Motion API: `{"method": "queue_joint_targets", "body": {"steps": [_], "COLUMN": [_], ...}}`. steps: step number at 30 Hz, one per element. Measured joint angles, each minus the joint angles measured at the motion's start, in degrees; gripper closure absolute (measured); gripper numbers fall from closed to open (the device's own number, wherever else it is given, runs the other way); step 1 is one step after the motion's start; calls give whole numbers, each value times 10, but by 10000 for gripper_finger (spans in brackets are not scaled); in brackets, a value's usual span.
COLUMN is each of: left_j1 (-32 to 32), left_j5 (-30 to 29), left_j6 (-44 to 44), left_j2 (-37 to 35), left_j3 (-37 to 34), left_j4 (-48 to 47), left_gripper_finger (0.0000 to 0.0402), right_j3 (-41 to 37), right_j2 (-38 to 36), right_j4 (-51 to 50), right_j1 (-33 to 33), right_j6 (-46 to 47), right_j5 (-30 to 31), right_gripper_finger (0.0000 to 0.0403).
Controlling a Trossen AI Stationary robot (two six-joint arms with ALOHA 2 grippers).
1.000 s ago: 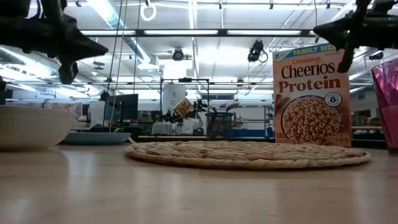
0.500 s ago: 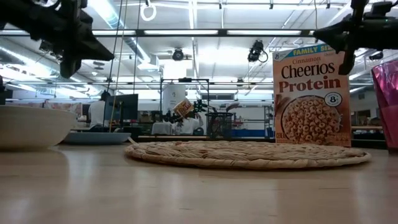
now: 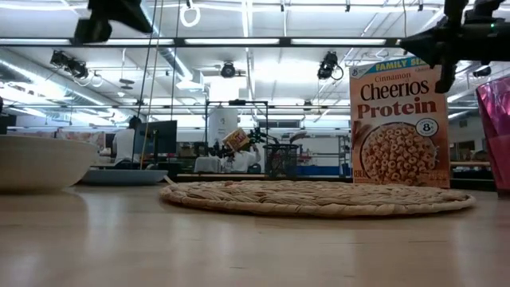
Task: Arrange a breakfast setting
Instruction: Put the white bowl on the brown placemat
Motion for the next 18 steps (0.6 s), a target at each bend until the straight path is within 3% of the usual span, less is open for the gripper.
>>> {"method": "queue_joint_targets", "body": {"steps": [8,12,18], "left_j1": [-76,-90,-112], "left_j5": [-2,-3,10], "left_j6": [-58,-105,-136], "left_j2": [120,148,170], "left_j3": [102,107,107], "left_j4": [-158,-183,-145], "left_gripper_finger": [401,400,400], "right_j3": [93,134,187], "right_j2": [128,207,302], "right_j4": [-83,-91,-103], "right_j1": [11,2,-6], "right_j6": [28,26,-4], "right_j5": [-67,-70,-72], "right_gripper_finger": [366,366,366]}}
